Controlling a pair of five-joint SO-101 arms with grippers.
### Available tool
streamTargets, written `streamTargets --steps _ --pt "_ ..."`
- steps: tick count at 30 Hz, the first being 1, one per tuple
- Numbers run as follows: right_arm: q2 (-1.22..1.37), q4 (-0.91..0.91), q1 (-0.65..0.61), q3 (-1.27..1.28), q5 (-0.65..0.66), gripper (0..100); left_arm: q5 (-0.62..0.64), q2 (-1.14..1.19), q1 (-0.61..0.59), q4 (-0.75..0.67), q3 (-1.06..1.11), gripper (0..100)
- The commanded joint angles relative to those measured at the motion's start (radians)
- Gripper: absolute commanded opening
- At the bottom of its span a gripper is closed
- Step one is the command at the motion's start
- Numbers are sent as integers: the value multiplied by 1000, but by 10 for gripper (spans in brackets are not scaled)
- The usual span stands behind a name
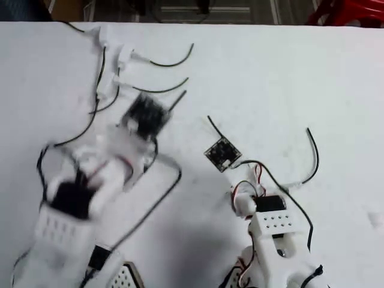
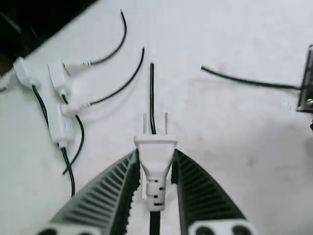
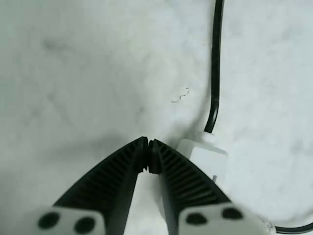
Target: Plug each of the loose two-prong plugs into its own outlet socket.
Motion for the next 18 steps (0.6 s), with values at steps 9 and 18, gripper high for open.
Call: streamTargets --steps 9,18 --pt "-13 -18 10 -6 -5 19 199 -868 133 -462 555 24" --pt "-21 -12 15 -49 0 19 269 -834 194 -717 583 23"
